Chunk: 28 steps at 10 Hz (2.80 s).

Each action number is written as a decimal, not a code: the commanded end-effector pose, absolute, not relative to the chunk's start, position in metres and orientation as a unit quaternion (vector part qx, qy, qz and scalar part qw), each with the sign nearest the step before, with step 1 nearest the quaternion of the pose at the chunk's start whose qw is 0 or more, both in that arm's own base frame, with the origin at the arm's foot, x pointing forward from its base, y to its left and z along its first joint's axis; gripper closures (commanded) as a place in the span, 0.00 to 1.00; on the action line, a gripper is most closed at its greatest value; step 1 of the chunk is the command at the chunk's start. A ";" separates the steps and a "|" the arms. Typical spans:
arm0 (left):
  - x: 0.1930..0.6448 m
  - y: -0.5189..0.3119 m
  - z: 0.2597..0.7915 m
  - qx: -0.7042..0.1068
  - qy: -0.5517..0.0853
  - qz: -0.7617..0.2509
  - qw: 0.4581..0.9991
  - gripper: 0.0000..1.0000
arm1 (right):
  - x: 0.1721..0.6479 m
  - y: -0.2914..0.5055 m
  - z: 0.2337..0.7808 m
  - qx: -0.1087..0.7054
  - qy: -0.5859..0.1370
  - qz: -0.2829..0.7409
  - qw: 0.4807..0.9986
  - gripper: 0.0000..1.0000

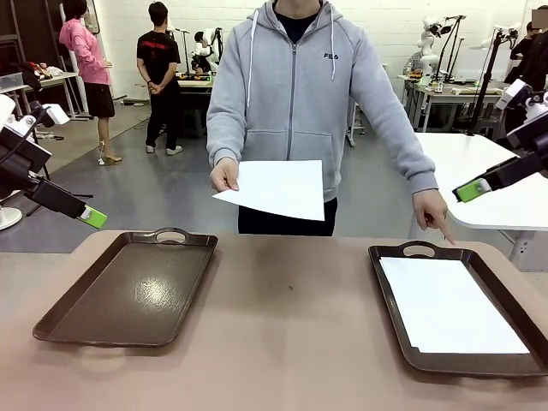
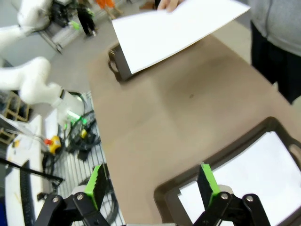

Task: Sort the A4 documents.
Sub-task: Receive the A4 Paper.

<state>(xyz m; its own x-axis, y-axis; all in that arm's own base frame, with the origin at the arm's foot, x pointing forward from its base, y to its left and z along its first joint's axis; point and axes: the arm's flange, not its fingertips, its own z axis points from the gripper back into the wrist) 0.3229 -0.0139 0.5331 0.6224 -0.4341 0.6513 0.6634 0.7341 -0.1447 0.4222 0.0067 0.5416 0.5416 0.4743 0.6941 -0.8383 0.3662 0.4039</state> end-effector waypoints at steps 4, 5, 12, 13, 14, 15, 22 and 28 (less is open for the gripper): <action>0.323 -0.013 0.533 -0.193 -0.303 -0.312 0.880 0.00 | 0.477 0.071 0.509 0.443 -0.223 0.282 0.822 0.00; 0.323 -0.013 0.533 -0.193 -0.303 -0.312 0.880 0.00 | 0.488 0.083 0.500 0.463 -0.212 0.253 0.823 0.00; 0.323 -0.013 0.533 -0.193 -0.303 -0.312 0.880 0.00 | 0.536 0.154 0.442 0.600 -0.155 0.100 0.778 0.00; 0.323 -0.013 0.533 -0.193 -0.303 -0.312 0.880 0.00 | 0.540 0.166 0.436 0.603 -0.146 0.097 0.778 0.00; 0.323 -0.013 0.533 -0.193 -0.303 -0.312 0.880 0.00 | 0.543 0.177 0.430 0.608 -0.136 0.094 0.776 0.00; 0.323 -0.013 0.533 -0.193 -0.303 -0.312 0.880 0.00 | 0.544 0.187 0.426 0.614 -0.123 0.091 0.774 0.00; 0.323 -0.013 0.533 -0.193 -0.303 -0.312 0.880 0.00 | 0.554 0.212 0.417 0.644 -0.106 0.078 0.753 0.00; 0.323 -0.013 0.533 -0.193 -0.303 -0.312 0.880 0.00 | 0.555 0.212 0.417 0.651 -0.077 0.079 0.751 0.12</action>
<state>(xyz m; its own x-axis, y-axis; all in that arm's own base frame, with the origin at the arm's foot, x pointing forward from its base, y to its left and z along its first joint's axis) 0.3228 -0.0139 0.5332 0.6223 -0.4342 0.6513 0.6635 0.7341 -0.1445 0.5471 0.2092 0.4151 0.9697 0.0049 0.2442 -0.2420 0.1529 0.9581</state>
